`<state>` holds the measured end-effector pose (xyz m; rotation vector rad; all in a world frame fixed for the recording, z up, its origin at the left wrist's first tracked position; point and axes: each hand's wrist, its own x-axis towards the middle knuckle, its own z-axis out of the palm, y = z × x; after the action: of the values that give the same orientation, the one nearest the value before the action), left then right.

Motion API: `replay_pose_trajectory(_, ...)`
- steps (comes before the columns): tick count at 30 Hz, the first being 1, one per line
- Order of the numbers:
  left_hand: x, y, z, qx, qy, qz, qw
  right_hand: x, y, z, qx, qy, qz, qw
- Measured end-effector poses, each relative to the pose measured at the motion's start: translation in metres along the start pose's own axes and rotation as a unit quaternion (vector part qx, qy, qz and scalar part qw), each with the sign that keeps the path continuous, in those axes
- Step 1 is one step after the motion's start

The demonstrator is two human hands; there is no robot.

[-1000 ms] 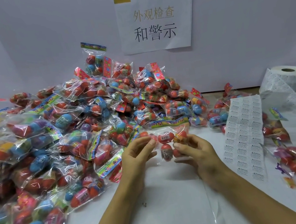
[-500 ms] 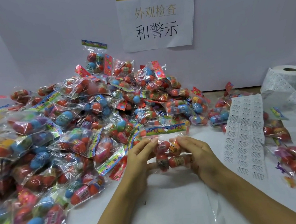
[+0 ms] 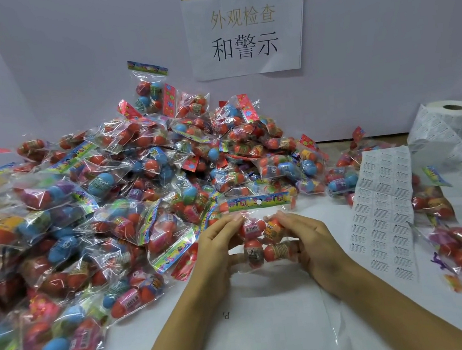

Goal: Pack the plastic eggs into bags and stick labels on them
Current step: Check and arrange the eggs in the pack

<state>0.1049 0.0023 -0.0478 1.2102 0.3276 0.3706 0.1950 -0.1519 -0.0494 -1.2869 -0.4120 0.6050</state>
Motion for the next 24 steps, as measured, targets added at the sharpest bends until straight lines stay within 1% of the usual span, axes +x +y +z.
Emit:
replay_pose_trajectory(6,0.000,0.001,0.001,0.009,0.002,0.003,1.000,0.000,-0.001,0.000,-0.005,0.004,-0.001,1.000)
replay_pose_trajectory(11,-0.004,0.002,0.003,0.016,-0.005,0.015,1.000,-0.002,0.000,0.001,0.013,0.007,-0.008,1.000)
replay_pose_trajectory(13,-0.005,0.003,0.003,0.020,0.003,0.027,0.999,-0.003,0.001,0.003,-0.003,0.042,-0.023,0.999)
replay_pose_trajectory(14,-0.005,0.003,0.003,0.020,0.008,0.033,0.999,-0.002,0.002,0.002,-0.023,0.075,-0.036,0.996)
replay_pose_trajectory(16,-0.004,0.003,0.003,0.017,0.020,0.039,0.999,-0.002,0.002,0.000,-0.093,0.142,-0.076,0.983)
replay_pose_trajectory(17,-0.004,0.003,0.003,0.012,0.027,0.041,0.999,-0.003,0.001,-0.002,-0.123,0.156,-0.098,0.975)
replay_pose_trajectory(19,-0.004,0.004,0.002,-0.001,0.032,0.054,0.998,-0.006,-0.001,-0.003,-0.146,0.139,-0.126,0.971)
replay_pose_trajectory(22,-0.005,0.004,0.003,-0.005,-0.003,0.070,0.998,-0.010,-0.002,0.001,-0.148,0.068,-0.132,0.978)
replay_pose_trajectory(24,-0.006,0.006,0.004,-0.012,-0.019,0.063,0.998,-0.011,-0.001,0.004,-0.162,0.030,-0.127,0.978)
